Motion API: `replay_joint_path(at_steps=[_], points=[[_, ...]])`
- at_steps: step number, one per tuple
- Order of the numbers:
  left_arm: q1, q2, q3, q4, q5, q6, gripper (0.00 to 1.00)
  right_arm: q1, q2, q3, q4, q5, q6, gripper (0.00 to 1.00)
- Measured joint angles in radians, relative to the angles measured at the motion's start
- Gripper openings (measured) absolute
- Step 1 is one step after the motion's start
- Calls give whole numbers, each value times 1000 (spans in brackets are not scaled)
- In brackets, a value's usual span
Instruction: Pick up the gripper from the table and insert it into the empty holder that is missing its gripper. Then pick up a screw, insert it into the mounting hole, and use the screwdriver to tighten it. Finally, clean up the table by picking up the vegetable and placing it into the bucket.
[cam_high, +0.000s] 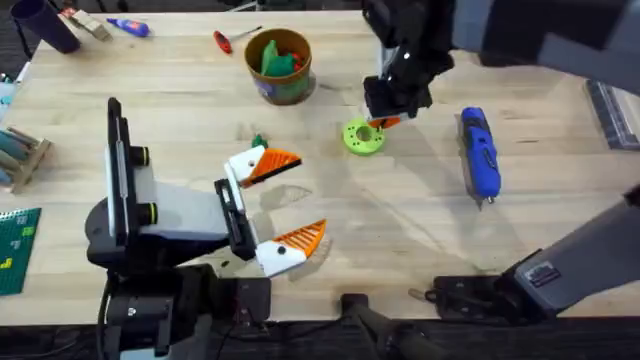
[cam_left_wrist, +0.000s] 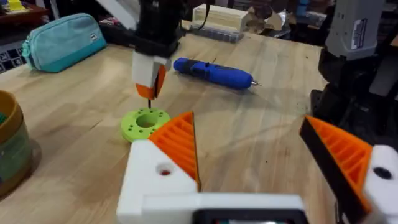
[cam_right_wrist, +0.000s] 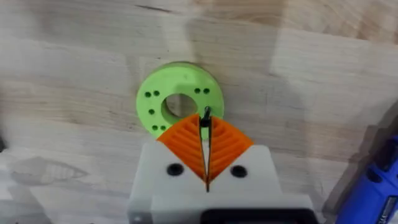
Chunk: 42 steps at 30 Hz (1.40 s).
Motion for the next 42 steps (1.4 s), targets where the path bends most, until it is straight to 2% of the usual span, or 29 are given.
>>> replay_joint_path(at_steps=[12, 14, 15, 26, 31, 42], points=[[0, 0, 0, 0, 0, 0, 985, 0, -143, 12, -69, 0, -48, 6], [0, 0, 0, 0, 0, 0, 985, 2, -171, 79, -162, 1, -95, 6], [0, 0, 0, 0, 0, 0, 985, 23, -187, 193, -269, 4, -155, 6], [0, 0, 0, 0, 0, 0, 985, 151, -192, 464, -403, 1, -247, 6], [0, 0, 0, 0, 0, 0, 985, 197, -192, 544, -427, -23, -265, 5], [0, 0, 0, 0, 0, 0, 985, 303, -163, 616, -436, -52, -306, 5]])
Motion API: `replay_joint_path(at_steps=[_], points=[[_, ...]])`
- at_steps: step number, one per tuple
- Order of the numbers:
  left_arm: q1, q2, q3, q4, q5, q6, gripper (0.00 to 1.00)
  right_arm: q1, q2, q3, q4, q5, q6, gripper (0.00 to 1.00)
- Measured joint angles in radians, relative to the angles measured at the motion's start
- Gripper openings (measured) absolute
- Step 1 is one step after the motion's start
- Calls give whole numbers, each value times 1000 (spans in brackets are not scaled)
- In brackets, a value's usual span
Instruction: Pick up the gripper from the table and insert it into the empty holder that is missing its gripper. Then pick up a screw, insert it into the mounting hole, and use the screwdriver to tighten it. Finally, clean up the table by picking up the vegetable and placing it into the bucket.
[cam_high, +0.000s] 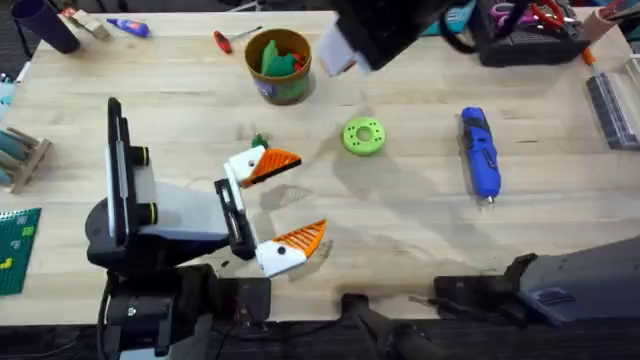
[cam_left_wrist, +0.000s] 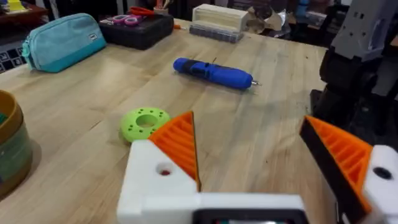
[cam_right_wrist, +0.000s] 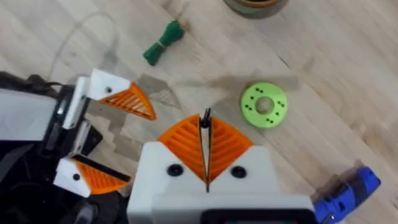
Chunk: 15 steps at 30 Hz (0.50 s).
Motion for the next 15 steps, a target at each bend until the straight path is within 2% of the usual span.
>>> replay_joint_path(at_steps=[8, 15], points=[[0, 0, 0, 0, 0, 0, 985, 99, 88, 56, 1, -29, -38, 5], [0, 0, 0, 0, 0, 0, 985, 177, 108, 69, 5, -75, -102, 5]])
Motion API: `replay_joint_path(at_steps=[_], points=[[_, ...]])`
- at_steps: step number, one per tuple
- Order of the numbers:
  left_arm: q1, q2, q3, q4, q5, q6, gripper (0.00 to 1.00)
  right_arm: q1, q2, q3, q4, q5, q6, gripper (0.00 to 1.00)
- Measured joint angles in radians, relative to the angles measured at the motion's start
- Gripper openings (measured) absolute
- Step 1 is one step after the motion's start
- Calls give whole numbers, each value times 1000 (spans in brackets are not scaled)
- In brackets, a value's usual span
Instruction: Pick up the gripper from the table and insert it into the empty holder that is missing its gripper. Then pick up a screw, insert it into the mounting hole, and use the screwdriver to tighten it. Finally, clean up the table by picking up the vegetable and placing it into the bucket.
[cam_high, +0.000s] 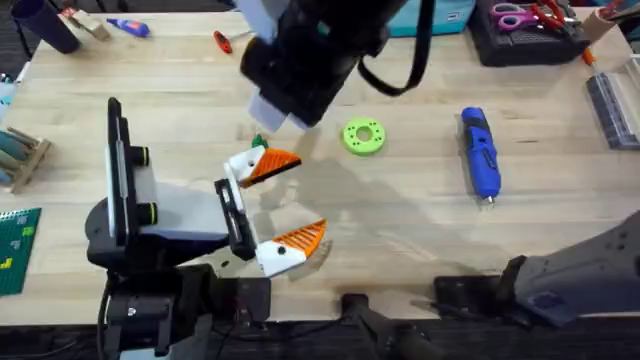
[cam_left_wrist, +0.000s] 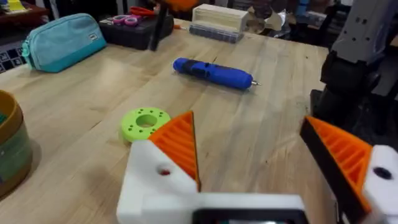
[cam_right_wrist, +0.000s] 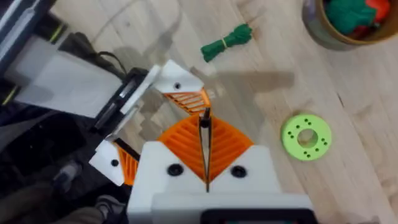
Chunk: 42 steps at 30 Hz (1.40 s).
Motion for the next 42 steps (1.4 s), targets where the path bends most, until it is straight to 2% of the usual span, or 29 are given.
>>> replay_joint_path(at_steps=[8, 15, 30, 42], points=[[0, 0, 0, 0, 0, 0, 985, 48, 13, 3, 11, -16, -114, 5], [0, 0, 0, 0, 0, 0, 985, 52, 29, 5, 22, -47, -191, 5], [0, 0, 0, 0, 0, 0, 985, 69, 93, 5, 5, -57, -268, 5], [0, 0, 0, 0, 0, 0, 985, 69, 99, 5, -5, -58, -294, 5]])
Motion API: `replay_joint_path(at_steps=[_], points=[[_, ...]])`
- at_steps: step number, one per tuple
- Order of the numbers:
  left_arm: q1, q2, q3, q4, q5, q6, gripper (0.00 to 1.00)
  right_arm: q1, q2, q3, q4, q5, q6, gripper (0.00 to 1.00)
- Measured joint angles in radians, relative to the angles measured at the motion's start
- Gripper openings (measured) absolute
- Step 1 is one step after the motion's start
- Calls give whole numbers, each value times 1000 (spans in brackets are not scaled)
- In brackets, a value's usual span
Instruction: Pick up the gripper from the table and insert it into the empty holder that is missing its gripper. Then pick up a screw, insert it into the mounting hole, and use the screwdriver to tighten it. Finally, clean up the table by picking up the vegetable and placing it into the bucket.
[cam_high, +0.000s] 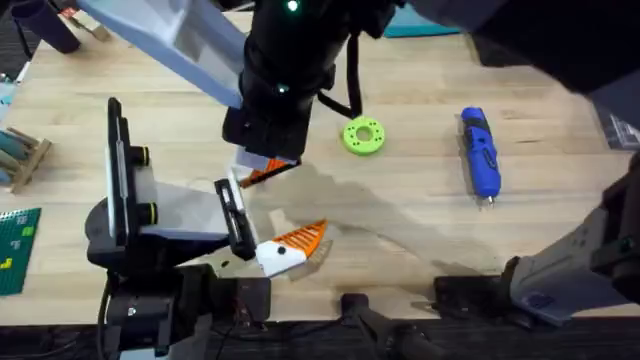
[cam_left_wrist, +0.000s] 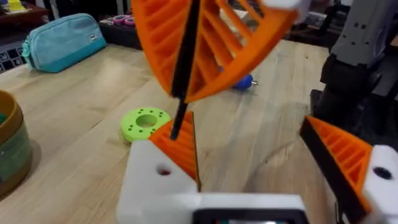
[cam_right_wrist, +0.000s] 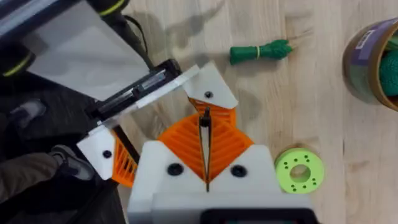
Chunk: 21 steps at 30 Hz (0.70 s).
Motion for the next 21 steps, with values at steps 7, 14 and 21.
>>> replay_joint_path(at_steps=[7, 14, 21], points=[[0, 0, 0, 0, 0, 0, 985, 0, 6, 0, 7, 0, -8, 5], [0, 0, 0, 0, 0, 0, 985, 0, 9, 0, 12, 0, -21, 5], [0, 0, 0, 0, 0, 0, 985, 0, 24, 0, 21, 0, -22, 5]])
